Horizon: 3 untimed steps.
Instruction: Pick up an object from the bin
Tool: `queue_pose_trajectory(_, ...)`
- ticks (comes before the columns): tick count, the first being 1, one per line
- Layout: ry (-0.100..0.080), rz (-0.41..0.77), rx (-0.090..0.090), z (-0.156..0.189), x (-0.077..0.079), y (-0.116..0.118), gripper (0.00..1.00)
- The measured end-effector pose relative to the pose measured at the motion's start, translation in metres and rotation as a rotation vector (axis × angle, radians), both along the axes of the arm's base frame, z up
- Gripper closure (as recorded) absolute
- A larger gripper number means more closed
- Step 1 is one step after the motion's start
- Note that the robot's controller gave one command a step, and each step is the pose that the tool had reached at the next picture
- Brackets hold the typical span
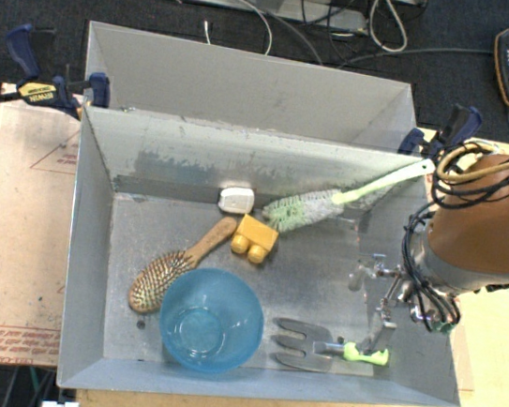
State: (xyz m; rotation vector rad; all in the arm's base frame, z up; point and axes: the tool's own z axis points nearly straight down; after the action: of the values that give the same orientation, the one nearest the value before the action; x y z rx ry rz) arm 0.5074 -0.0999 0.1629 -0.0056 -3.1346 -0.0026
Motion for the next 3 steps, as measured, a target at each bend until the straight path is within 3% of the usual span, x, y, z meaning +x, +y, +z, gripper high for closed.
queue_pose_trajectory(1,-0.008,0.004,-0.001,0.004,0.002,0.001,0.0)
queue_pose_trajectory(2,-0.023,-0.032,-0.002,-0.091,-0.023,-0.031,0.0)
queue_pose_trajectory(3,-0.023,0.055,-0.002,-0.029,-0.023,-0.03,0.0)
